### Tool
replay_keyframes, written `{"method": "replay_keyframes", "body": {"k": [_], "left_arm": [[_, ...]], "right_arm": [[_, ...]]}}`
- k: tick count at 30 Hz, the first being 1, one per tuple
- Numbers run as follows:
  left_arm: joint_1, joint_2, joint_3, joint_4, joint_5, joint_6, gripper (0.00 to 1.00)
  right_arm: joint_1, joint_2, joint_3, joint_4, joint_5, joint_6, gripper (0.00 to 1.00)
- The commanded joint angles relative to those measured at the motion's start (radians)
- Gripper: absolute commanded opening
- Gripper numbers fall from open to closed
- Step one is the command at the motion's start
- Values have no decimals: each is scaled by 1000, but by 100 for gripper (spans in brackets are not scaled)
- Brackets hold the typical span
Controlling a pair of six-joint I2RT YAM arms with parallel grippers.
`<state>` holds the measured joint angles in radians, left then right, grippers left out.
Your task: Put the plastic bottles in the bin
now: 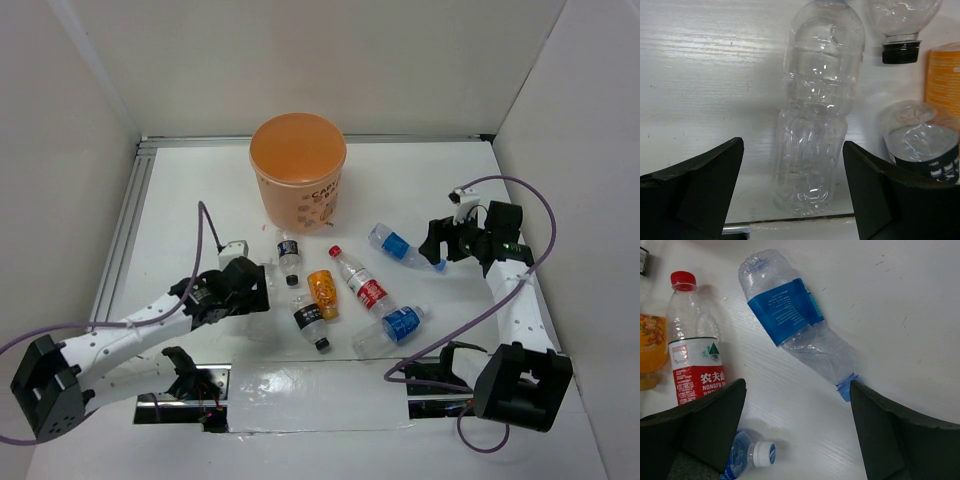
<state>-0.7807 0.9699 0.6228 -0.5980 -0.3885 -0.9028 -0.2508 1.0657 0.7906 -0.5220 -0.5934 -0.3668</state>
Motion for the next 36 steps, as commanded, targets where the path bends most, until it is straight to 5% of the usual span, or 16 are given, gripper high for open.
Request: {"method": "replay_keyframes", "body": {"k": [1,5,10,15,21,28,31,36], "left_arm": [[7,96,54,81,-33,-9,93],[18,265,63,144,8,10,86],[-38,261,52,165,-3,-8,35],[-161,89,161,-17,-61,-9,13],[-333,-86,357,96,17,246,8],[-333,68,636,427,-113,513,8],[-211,203,693,539,-136,542,3],[21,364,813,713,17,421,2]], "right_arm": [[10,8,19,27,-32,12,91],[19,8,28,16,-23,2,91],[19,-3,29,-4,-23,-17,91],[19,-12,29,-4,-75,-60,74],[19,19,38,31,-85,-69,64],[28,45,38,50,-94,-58,67],[28,45,38,50,-94,-58,67],[28,27,47,28,-85,-67,67]]}}
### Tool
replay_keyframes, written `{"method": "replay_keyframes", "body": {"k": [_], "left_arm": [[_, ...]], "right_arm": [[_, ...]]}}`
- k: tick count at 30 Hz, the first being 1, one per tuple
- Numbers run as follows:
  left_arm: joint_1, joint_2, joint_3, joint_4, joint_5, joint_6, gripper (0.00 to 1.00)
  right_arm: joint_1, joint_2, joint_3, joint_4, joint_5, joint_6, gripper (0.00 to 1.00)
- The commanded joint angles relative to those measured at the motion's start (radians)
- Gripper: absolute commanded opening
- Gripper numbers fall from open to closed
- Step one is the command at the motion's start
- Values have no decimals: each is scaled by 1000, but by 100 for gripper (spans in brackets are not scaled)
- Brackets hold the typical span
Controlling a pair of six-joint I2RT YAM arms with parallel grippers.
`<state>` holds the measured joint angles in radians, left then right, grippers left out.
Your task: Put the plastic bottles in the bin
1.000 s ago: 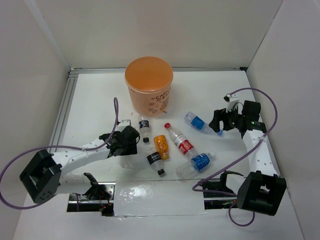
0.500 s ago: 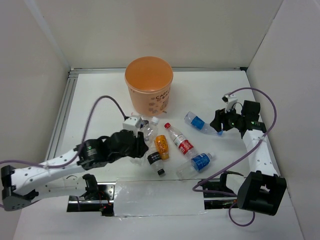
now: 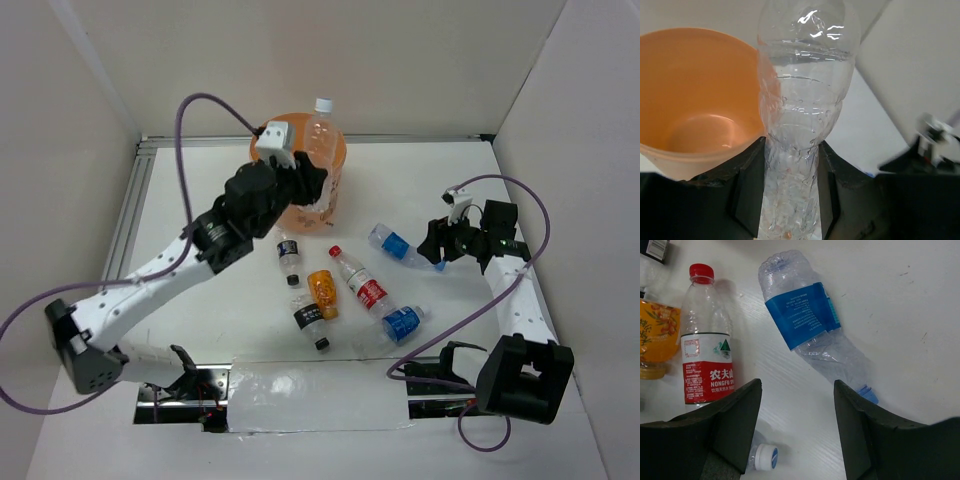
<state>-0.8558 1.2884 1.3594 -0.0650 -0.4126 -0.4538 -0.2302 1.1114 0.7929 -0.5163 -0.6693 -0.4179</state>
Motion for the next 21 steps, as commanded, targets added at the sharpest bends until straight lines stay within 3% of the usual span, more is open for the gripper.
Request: {"method": "replay_keyframes", "body": {"k": [1,7,10,12,13,15,17,18,19,21], "left_arm": [[142,73,102,192,55,-39,2],[274,255,245,162,61,-89,2],[311,351,326,131,112,-89,11],[320,420,429,18,123,-66,25],[320,451,450,-14,138,-57,47],[320,491,460,-51,149,-57,68],[320,491,436,-62,149,-57,83],[320,456,417,-44,159,-57,83],[311,434,387,-29,159,-57,99],[292,393,386,-44,159,-34,99]], "right_arm": [[8,-19,45,22,-9,-16,67],[19,-19,45,22,11,-36,73],[37,2,45,33,30,-45,78],[67,33,45,56,42,-55,83],[77,44,45,56,42,-68,85],[115,85,55,81,53,-93,91],[146,120,77,81,85,-102,93],[160,154,86,90,94,-117,94],[190,171,97,101,135,-117,94],[218,226,107,127,171,-130,95]]}}
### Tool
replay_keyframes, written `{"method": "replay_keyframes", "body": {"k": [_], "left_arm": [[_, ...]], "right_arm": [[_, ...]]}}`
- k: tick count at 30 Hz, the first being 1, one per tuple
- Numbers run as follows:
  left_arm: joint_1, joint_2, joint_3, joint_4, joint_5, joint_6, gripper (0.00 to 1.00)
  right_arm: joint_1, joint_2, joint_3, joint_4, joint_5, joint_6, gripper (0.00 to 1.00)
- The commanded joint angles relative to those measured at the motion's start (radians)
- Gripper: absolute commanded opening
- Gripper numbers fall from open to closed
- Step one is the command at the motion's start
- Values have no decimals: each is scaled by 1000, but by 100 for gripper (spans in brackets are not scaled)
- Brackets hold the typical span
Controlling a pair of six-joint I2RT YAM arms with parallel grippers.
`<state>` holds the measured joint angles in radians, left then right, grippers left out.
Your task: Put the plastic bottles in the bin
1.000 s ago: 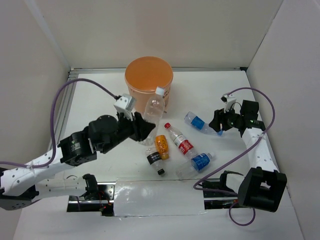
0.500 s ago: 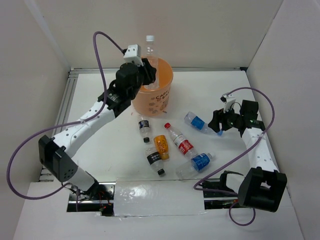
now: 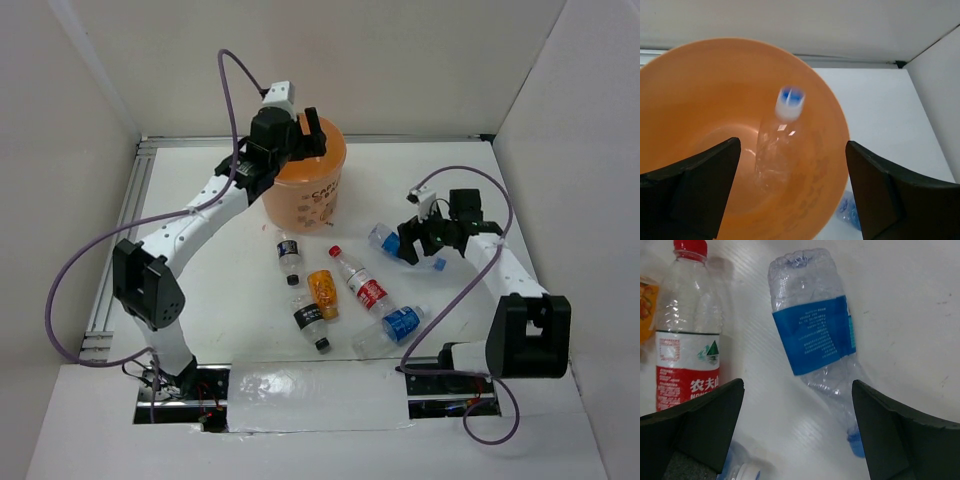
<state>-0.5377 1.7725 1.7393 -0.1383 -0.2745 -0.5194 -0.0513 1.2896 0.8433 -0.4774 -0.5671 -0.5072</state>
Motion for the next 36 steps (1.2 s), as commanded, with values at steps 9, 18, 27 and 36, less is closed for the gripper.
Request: {"method": "replay_keyframes", "body": {"k": [9,18,27,36], "left_arm": [[-315,-680,-522,-121,-161,-19,99],[-608,-1002,-1083,-313,-331,-590,99],[-640,-826,-1075,-281,-341,-659,99],[-670,-772,-1107,-188,-312,-702,99]], "right_arm": [[148,290,105,181,187,-70,96],[222,392,96,212,242,-91,61],[136,64,201,-53,66,-145,38],[80,-174,431,-69,-175,-100,36]]}}
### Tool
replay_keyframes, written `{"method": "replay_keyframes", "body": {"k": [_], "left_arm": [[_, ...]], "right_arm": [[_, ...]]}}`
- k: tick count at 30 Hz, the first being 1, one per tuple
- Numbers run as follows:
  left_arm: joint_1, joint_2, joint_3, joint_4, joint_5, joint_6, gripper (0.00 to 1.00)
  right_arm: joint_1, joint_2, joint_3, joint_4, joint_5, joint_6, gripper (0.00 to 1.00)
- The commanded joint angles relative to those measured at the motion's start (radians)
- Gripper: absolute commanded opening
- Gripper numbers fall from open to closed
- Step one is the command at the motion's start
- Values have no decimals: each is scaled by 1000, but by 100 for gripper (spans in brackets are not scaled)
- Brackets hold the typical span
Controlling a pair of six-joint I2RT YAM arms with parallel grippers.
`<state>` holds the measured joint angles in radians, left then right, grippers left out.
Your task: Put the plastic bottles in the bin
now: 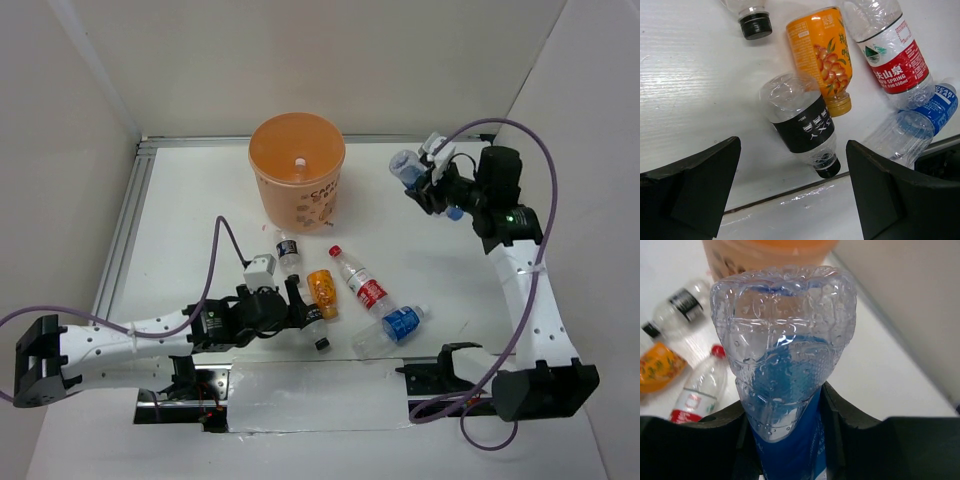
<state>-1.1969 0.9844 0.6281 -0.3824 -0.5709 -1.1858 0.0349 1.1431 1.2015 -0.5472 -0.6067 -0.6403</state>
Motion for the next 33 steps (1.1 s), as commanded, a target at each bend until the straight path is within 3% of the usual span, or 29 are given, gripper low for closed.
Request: {"method": "replay_keyframes", "body": {"k": [1,5,10,19,25,29,30,33], "left_arm": [[-19,26,15,56,-15,-35,99],[-29,26,24,47,-15,-46,99],[-49,17,2,23,-24,-94,99],[-58,-15,2,-41,-35,-141,99],[-58,-6,12,-52,-44,-141,99],[-67,3,21,-52,-44,-141,99],[-67,3,21,-61,-53,-141,99],[-67,3,12,-61,-53,-152,99]], "right_arm": [[-6,-39,90,27,-174,47,36],[-6,-19,168,279,-270,154,36],[106,148,340,504,-308,358,38],[370,460,573,636,-300,453,41],[415,645,653,659,-282,453,46],[415,756,737,646,-272,453,55],[415,788,751,626,-283,453,69],[405,814,776,615,-283,444,83]]}}
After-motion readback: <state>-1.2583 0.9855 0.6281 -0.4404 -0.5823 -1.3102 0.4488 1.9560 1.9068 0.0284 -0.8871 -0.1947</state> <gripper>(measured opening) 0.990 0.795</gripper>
